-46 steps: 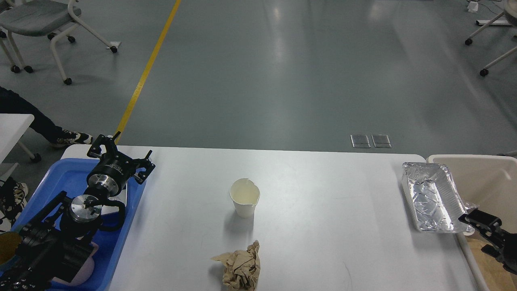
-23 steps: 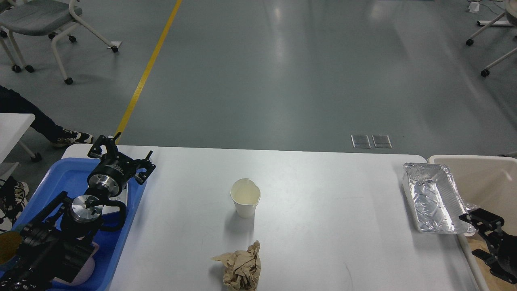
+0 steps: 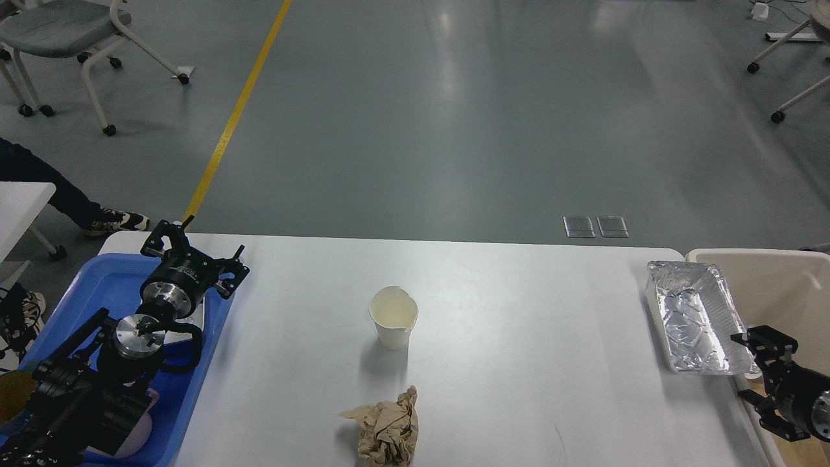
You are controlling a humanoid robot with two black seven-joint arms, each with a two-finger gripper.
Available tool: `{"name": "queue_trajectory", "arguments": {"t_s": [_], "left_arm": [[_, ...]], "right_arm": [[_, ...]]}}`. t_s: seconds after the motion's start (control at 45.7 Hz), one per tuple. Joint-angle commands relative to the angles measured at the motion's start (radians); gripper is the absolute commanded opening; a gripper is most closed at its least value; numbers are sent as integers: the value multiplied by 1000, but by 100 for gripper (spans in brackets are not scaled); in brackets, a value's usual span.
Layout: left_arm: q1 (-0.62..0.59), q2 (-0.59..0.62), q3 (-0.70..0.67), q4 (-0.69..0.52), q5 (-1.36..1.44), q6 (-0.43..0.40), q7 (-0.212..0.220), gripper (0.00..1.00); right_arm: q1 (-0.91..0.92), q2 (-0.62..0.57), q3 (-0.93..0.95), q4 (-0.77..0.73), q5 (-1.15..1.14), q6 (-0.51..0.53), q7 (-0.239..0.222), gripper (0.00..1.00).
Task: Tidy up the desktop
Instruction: 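Lower the right gripper to the edge of the foil tray in the box, then grasp and lift the foil tray with the right gripper out of the box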
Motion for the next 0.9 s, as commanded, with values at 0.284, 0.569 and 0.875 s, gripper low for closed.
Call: {"name": "queue_trajectory", "arguments": {"t_s": [0.284,0.569,0.875], "left_arm": [[6,0,0,0,0,8,-1,97],[11,1,0,0,0,8,0,97],[9,1,0,0,0,8,0,97]], "right_arm": [[70,63,-68,-82,-1,10,1,100],[110,109,-71,-156,-2,16,1,100],[164,160,-106,-245,-1,16,7,89]]}}
